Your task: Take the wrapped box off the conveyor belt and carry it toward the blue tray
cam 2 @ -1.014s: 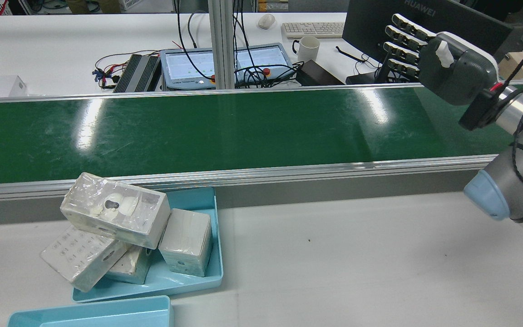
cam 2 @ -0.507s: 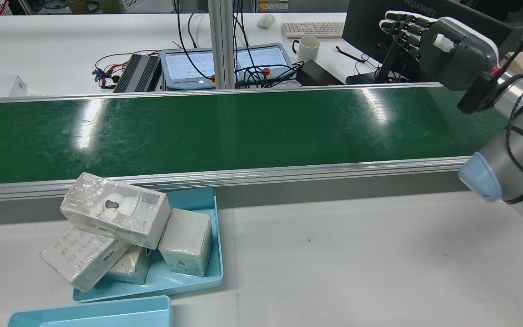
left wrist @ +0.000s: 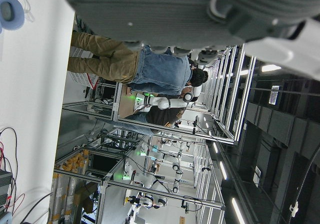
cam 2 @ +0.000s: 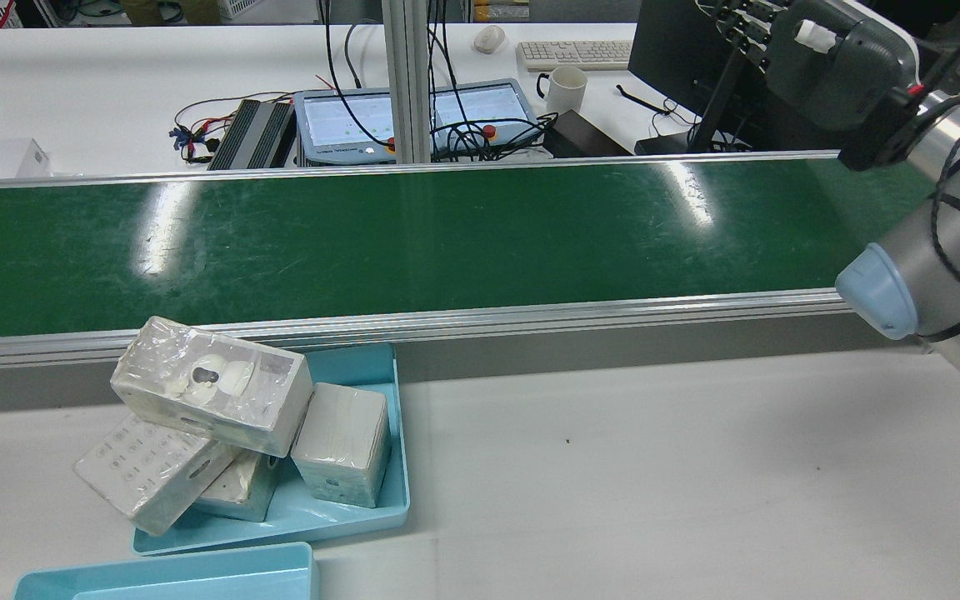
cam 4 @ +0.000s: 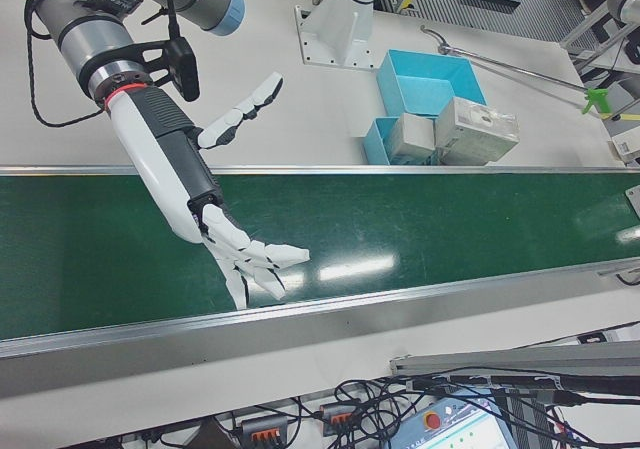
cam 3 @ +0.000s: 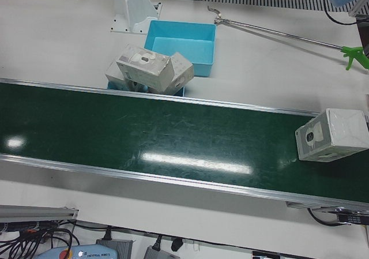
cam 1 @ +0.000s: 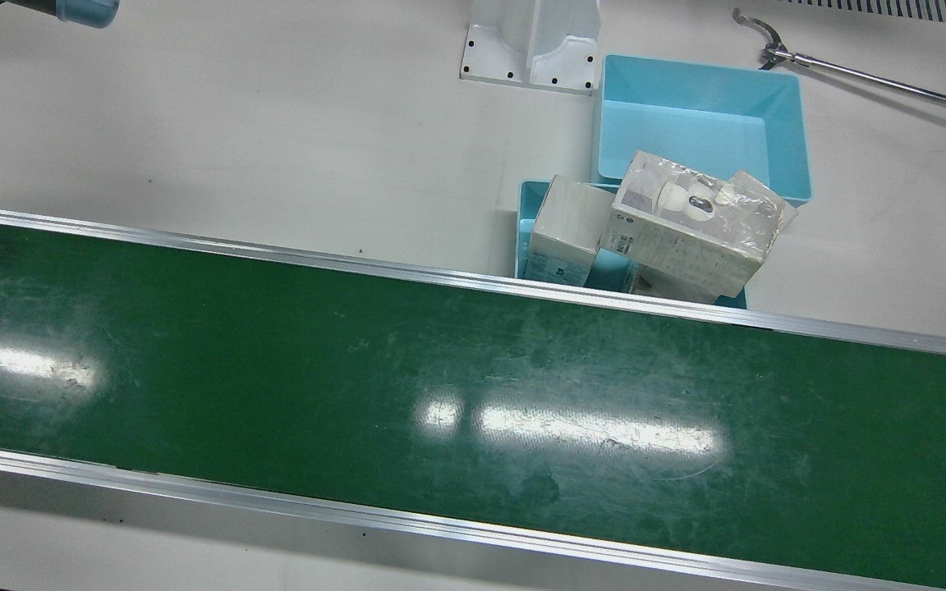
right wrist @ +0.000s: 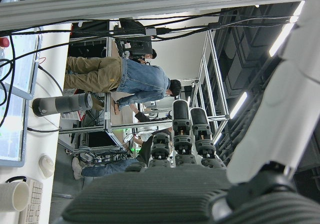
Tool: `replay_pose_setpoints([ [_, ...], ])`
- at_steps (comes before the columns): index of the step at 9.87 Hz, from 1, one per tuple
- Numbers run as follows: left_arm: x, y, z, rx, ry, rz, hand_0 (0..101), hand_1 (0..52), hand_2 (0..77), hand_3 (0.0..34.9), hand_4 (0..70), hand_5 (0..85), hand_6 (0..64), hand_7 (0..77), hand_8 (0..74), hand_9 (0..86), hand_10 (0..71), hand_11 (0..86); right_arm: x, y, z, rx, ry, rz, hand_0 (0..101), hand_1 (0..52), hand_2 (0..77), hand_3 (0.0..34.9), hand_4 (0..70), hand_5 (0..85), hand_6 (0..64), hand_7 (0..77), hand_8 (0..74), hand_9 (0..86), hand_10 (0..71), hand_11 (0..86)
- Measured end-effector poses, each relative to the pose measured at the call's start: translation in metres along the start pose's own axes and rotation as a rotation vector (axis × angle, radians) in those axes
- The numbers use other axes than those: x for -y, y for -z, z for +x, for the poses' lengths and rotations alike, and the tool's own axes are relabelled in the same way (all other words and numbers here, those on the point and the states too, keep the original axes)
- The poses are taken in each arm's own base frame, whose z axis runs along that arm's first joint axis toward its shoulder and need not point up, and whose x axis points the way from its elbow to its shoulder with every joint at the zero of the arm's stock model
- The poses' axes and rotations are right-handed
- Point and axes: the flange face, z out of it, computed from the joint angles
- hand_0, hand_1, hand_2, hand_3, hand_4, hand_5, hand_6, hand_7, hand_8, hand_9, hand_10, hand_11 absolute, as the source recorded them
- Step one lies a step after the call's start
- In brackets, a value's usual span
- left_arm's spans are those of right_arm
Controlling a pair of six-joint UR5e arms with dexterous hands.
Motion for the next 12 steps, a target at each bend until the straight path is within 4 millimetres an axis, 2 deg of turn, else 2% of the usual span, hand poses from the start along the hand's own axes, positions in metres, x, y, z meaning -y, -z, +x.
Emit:
replay_pose_setpoints([
  [1, 0.000, 0.000, 0.000, 0.000, 0.000, 0.000, 0, 0.0, 1.1, 0.0, 0.5, 1.1, 0.0, 0.5, 0.5, 0.5, 0.5, 0.5, -0.003, 0.001, -0.007, 0.010, 0.003, -0.002, 42, 2.7, 1.1, 0.0, 12.0, 20.7, 9.3, 25.1, 13.6, 5.4, 0.0, 1.1],
  [2, 0.000, 0.000, 0.000, 0.000, 0.000, 0.000, 0, 0.0, 1.1, 0.0, 0.5, 1.1, 0.0, 0.5, 0.5, 0.5, 0.5, 0.5, -0.004, 0.002, -0.012, 0.019, 0.006, -0.002, 42, 4.9, 1.1, 0.0, 12.0, 20.7, 9.8, 26.2, 13.6, 7.1, 0.0, 1.1],
  [3, 0.000, 0.000, 0.000, 0.000, 0.000, 0.000, 0, 0.0, 0.5, 0.0, 0.0, 1.1, 0.0, 0.5, 0.5, 0.5, 0.5, 0.5, -0.005, 0.002, -0.011, 0.017, 0.007, -0.003, 42, 4.9, 1.1, 0.0, 12.0, 20.7, 9.8, 26.2, 13.6, 7.1, 0.0, 1.1],
  [4, 0.000, 0.000, 0.000, 0.000, 0.000, 0.000, 0, 0.0, 1.1, 0.0, 0.5, 1.1, 0.0, 0.5, 0.5, 0.5, 0.5, 0.5, -0.006, 0.001, -0.005, 0.008, 0.004, -0.003, 42, 4.9, 1.1, 0.0, 14.2, 20.7, 12.5, 31.1, 14.2, 10.9, 0.0, 1.1],
  [8, 0.000, 0.000, 0.000, 0.000, 0.000, 0.000, 0, 0.0, 1.1, 0.0, 0.0, 1.1, 0.5, 0.5, 0.5, 0.0, 0.5, 0.5, 0.004, -0.006, 0.042, -0.062, -0.020, 0.014, 41, 4.9, 1.1, 0.0, 12.5, 21.3, 12.5, 30.0, 14.2, 10.4, 0.0, 1.1],
  [9, 0.000, 0.000, 0.000, 0.000, 0.000, 0.000, 0, 0.0, 0.5, 0.0, 0.0, 1.1, 0.5, 0.5, 0.5, 0.0, 0.5, 0.5, 0.004, -0.006, 0.045, -0.065, -0.019, 0.016, 41, 3.3, 1.1, 0.0, 12.5, 20.7, 12.5, 30.0, 14.2, 10.4, 0.0, 1.1],
  [10, 0.000, 0.000, 0.000, 0.000, 0.000, 0.000, 0, 0.0, 0.5, 0.0, 0.0, 1.1, 0.5, 0.5, 0.5, 0.0, 0.5, 0.5, 0.005, -0.005, 0.043, -0.061, -0.016, 0.017, 40, 3.3, 1.6, 0.0, 12.5, 19.6, 12.5, 29.5, 14.2, 10.4, 0.0, 1.1],
  [11, 0.000, 0.000, 0.000, 0.000, 0.000, 0.000, 0, 0.0, 1.1, 0.0, 0.5, 1.1, 0.5, 0.5, 0.5, 0.0, 0.5, 0.5, 0.004, -0.005, 0.039, -0.055, -0.014, 0.014, 38, 2.2, 1.1, 0.0, 8.7, 14.7, 9.8, 24.0, 14.7, 12.0, 0.0, 1.1],
  [12, 0.000, 0.000, 0.000, 0.000, 0.000, 0.000, 0, 0.0, 0.5, 0.0, 0.5, 1.1, 0.0, 0.5, 0.5, 0.5, 0.5, 0.5, 0.002, -0.004, 0.031, -0.042, -0.011, 0.005, 38, 2.2, 1.1, 0.0, 8.7, 14.7, 9.8, 24.0, 14.7, 12.0, 0.0, 1.1],
])
